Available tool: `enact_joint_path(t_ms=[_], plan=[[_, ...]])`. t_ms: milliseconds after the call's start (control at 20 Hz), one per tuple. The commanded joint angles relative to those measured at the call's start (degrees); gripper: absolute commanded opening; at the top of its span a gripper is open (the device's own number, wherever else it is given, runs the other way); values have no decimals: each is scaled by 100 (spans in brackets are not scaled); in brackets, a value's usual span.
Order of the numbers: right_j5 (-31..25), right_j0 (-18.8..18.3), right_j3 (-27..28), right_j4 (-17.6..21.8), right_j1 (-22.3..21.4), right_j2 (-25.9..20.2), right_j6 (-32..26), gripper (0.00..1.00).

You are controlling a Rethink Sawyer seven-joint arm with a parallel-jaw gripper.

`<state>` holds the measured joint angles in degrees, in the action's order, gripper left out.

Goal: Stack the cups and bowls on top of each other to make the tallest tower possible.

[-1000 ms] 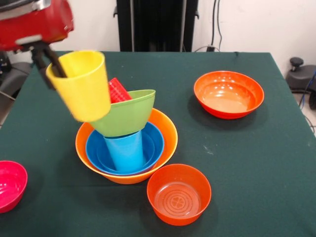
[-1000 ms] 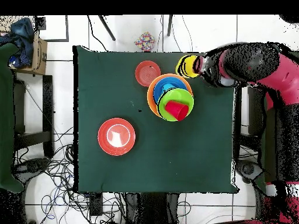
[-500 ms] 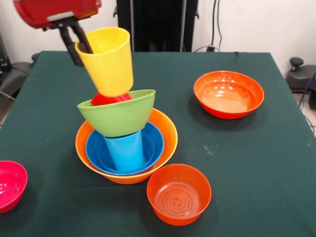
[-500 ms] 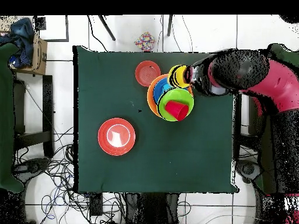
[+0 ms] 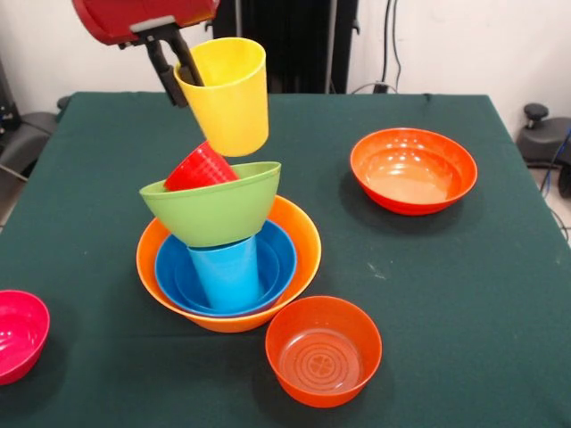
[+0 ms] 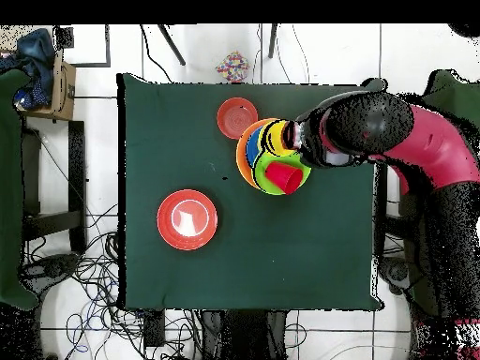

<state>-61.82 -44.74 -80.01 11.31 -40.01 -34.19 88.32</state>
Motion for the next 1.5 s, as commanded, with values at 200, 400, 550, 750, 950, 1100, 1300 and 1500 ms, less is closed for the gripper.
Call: enact_joint_path(t_ms=[200,400,550,750,950,1100,1300,1500], plan=[[166,54,-566,360,178,-106,-668,0],[205,43,-581,406,202,-102,-687,0],[236,39,-581,436,234,-97,-693,0],[253,33,-566,469,265,-93,-707,0],[307,8,-599,511,280,-90,-730,0],[382,-15,-632,574,306,-75,-753,0],[420,-23,-603,622,359,-63,-760,0],[442,-11,-513,665,444,-45,-741,0]])
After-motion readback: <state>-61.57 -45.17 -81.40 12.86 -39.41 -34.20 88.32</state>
